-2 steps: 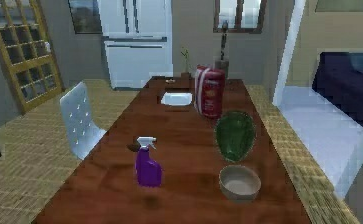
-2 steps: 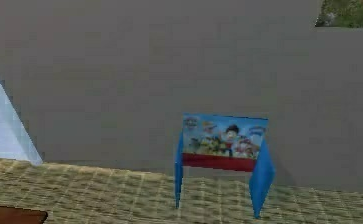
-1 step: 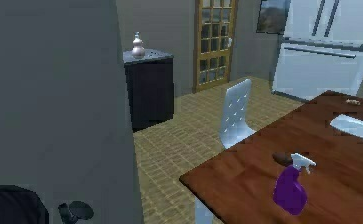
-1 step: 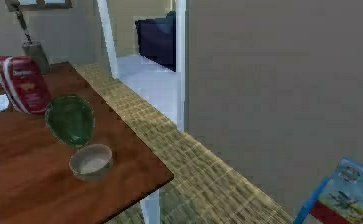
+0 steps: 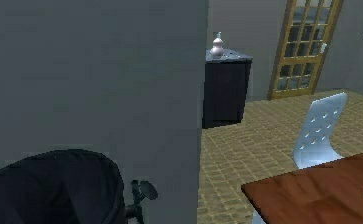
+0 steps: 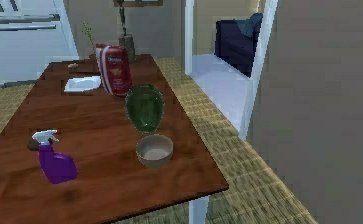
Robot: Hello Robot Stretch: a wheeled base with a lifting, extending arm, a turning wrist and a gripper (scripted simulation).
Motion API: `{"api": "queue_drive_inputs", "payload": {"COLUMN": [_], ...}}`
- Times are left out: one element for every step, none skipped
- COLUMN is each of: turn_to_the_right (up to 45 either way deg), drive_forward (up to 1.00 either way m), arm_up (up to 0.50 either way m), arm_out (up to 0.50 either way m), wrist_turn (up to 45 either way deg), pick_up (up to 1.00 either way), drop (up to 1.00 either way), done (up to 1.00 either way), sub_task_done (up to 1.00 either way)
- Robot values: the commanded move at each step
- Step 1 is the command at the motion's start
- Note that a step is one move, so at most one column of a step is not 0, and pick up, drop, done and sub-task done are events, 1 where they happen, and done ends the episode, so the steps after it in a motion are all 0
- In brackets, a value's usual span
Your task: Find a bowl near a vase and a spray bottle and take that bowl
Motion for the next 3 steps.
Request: {"api": "queue_drive_inputs", "payload": {"turn_to_the_right": [0.0, 0.0, 0.0], "drive_forward": [0.00, 0.00, 0.00], "arm_up": [0.50, 0.38, 0.00], "arm_out": [0.00, 0.00, 0.28], "wrist_turn": [0.0, 0.0, 0.0], "pick_up": [0.00, 0.00, 0.00], "drop": [0.00, 0.00, 0.00], "done": [0.00, 0.00, 0.00], "sub_task_done": [0.00, 0.00, 0.00]}}
